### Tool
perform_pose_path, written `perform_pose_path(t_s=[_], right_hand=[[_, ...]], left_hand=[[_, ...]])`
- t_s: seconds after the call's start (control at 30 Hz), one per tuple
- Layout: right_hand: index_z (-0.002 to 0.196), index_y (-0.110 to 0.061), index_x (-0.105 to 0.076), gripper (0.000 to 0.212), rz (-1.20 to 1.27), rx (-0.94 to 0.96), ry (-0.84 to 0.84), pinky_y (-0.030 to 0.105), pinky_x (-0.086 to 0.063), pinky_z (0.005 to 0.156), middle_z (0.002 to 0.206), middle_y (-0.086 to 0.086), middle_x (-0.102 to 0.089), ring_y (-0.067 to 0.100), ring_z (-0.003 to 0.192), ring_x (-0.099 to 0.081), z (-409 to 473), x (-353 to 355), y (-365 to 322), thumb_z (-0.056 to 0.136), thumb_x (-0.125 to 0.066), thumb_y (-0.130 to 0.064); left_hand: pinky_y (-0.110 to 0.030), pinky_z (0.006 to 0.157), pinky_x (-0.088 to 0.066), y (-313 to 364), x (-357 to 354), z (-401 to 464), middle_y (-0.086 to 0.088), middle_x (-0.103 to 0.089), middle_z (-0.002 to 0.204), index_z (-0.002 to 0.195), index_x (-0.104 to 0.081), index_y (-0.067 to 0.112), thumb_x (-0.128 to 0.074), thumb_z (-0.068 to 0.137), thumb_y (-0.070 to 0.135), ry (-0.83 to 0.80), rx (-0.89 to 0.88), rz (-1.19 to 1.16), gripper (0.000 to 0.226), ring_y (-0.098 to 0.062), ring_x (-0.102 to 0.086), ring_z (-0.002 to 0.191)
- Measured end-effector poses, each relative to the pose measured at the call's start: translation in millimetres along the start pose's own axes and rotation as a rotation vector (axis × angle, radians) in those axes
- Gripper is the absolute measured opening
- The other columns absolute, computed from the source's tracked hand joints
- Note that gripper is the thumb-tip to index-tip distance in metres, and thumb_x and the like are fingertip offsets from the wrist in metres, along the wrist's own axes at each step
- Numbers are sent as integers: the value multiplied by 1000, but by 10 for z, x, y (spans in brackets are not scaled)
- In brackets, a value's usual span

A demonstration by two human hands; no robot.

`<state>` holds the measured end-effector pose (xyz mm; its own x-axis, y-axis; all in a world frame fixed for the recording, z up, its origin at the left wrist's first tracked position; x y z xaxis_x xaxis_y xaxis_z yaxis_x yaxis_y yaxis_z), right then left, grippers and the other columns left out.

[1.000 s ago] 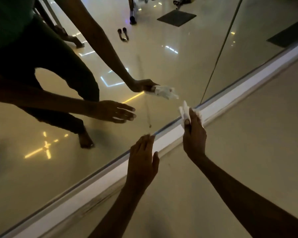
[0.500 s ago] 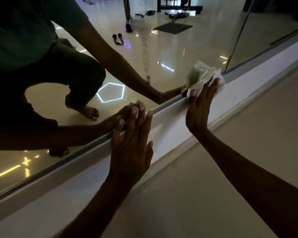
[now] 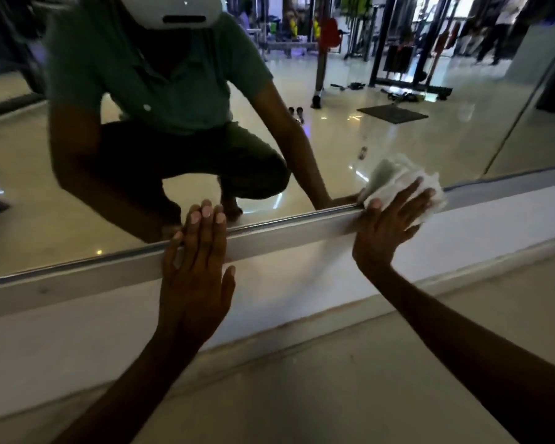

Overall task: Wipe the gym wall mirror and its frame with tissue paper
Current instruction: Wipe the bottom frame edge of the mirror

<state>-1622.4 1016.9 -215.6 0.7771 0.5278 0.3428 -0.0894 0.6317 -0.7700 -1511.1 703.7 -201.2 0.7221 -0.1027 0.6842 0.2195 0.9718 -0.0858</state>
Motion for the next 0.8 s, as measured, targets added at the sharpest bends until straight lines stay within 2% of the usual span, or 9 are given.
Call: perform_pose_path(t_s=[0.07, 0.2, 0.37, 0.43, 0.5, 0.57, 0.63, 0.7, 0.8], right_hand=[[167, -6, -8, 99, 32, -20, 30, 72, -8, 122, 172, 25, 2, 45, 159, 4, -61, -12, -233, 98, -3, -77], [165, -4, -9, 86, -68, 397, -129, 68, 1, 125, 171, 29, 3, 49, 158, 6, -1150, -361, -1059, 104, -14, -65], [166, -13, -7, 75, -183, 605, -159, 70, 0, 125, 171, 26, 1, 48, 159, 4, -1176, -365, -939, 107, -32, -53], [166, -11, -8, 74, -159, 557, -102, 73, -5, 123, 171, 29, -1, 49, 159, 3, -864, -249, -677, 107, -28, -52], [166, -7, -11, 76, -86, 406, -58, 74, -9, 120, 170, 31, -1, 50, 158, 3, -644, -171, -531, 107, -22, -56], [167, -9, -6, 80, -91, 368, -105, 75, -7, 120, 170, 30, 5, 51, 158, 7, -818, -267, -718, 106, -28, -56], [167, -17, 0, 81, -134, 603, -225, 75, 3, 121, 170, 27, 12, 51, 157, 11, -1356, -465, -1105, 104, -33, -58], [167, -23, -7, 78, -110, 878, -343, 71, 9, 121, 171, 22, 9, 47, 158, 10, -1905, -624, -1457, 104, -39, -57], [166, -26, -24, 68, -55, 976, -362, 68, 5, 124, 173, 19, -6, 41, 161, 2, -2046, -625, -1623, 106, -45, -50]], left_hand=[[-56, 126, -16, -160, 90, -101, -20, -5, 172, 164, -10, 3, -46, 102, 35, -19, 12, 82, 79, -37, -8, 159], [-62, 123, -21, -357, 234, -247, -21, -5, 171, 163, -9, 1, -44, 103, 38, -66, 16, 186, 79, -38, -10, 158], [-63, 122, -22, -703, 423, -470, -21, -5, 171, 163, -11, 0, -48, 101, 34, -76, 38, 229, 80, -39, -11, 158], [-62, 123, -19, -841, 493, -564, -22, -7, 171, 163, -13, -1, -49, 100, 33, -60, 55, 250, 80, -39, -11, 158], [-62, 124, -16, -983, 552, -646, -22, -7, 171, 162, -15, -1, -51, 99, 32, -56, 60, 272, 80, -41, -11, 158], [-64, 124, -13, -1070, 575, -700, -23, -7, 171, 163, -15, 1, -51, 97, 31, -71, 56, 300, 81, -42, -11, 158], [-65, 124, -11, -1068, 565, -697, -24, -4, 171, 163, -14, 1, -51, 95, 31, -74, 58, 301, 83, -44, -8, 157], [-66, 124, -10, -1047, 551, -681, -25, -4, 170, 163, -15, 1, -50, 94, 33, -87, 56, 284, 84, -45, -7, 157], [-67, 123, -14, -1131, 581, -738, -24, -5, 171, 163, -16, 2, -47, 93, 31, -123, 50, 286, 82, -44, -8, 158]])
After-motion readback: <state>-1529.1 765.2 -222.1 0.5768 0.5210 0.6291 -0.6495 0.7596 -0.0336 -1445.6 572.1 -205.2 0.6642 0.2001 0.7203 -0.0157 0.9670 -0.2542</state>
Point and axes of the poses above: each hand's wrist, its own z-axis towards the middle knuckle, its own x-axis out of the back of the hand, y = z × x, the point moved 7 cm from there along z, towards the middle knuckle
